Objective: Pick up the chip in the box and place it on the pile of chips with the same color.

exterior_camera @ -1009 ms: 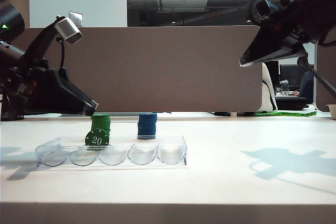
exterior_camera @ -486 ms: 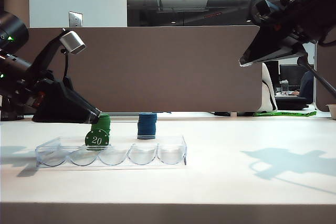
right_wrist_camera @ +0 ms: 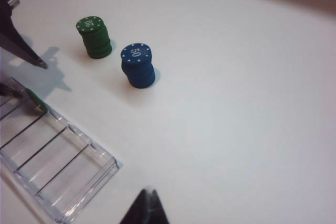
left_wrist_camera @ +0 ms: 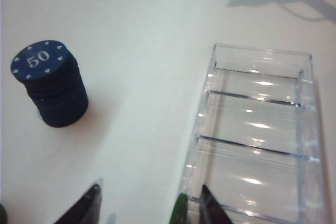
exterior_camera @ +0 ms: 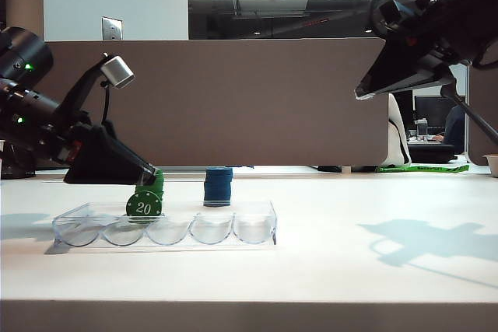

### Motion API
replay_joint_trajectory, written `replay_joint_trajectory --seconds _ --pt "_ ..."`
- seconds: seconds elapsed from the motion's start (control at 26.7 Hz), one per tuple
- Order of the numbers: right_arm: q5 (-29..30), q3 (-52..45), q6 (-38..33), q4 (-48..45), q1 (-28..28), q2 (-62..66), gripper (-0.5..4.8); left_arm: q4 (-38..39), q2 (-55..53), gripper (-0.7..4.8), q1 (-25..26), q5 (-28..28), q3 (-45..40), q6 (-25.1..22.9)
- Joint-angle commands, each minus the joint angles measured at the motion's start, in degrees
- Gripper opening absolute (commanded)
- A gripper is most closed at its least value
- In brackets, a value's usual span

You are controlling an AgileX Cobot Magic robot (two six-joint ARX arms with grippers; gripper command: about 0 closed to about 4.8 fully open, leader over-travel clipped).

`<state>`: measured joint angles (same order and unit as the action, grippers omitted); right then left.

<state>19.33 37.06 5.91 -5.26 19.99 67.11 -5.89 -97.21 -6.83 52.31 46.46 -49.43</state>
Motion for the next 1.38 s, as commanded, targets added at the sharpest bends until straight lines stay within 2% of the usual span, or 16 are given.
replay_joint_trajectory --seconds 0.04,0.34,0.52,0.82,1.38 --pt "0.31 0.26 0.13 -0.55 0.04 -0.22 -0.05 0.98 0.17 2.37 0.00 1.95 0.66 0.39" --pt "0.28 0.26 0.13 -0.55 0.04 -0.22 -0.05 4.96 0.11 2.37 0.00 0.33 0.63 -1.25" --pt "0.28 0.26 0.13 -0.55 0.04 -0.20 -0.05 5.27 0.09 2.37 0.00 -2.23 0.63 -1.60" --pt "0.28 0.26 0.13 -0.55 0.04 -0.20 -0.05 5.40 -1.25 2.37 0.00 -3.39 0.66 -1.57" --pt "0.28 0.26 0.13 -0.15 0.04 -0.20 -0.05 4.09 -3.06 2.08 0.00 -3.21 0.66 -1.53"
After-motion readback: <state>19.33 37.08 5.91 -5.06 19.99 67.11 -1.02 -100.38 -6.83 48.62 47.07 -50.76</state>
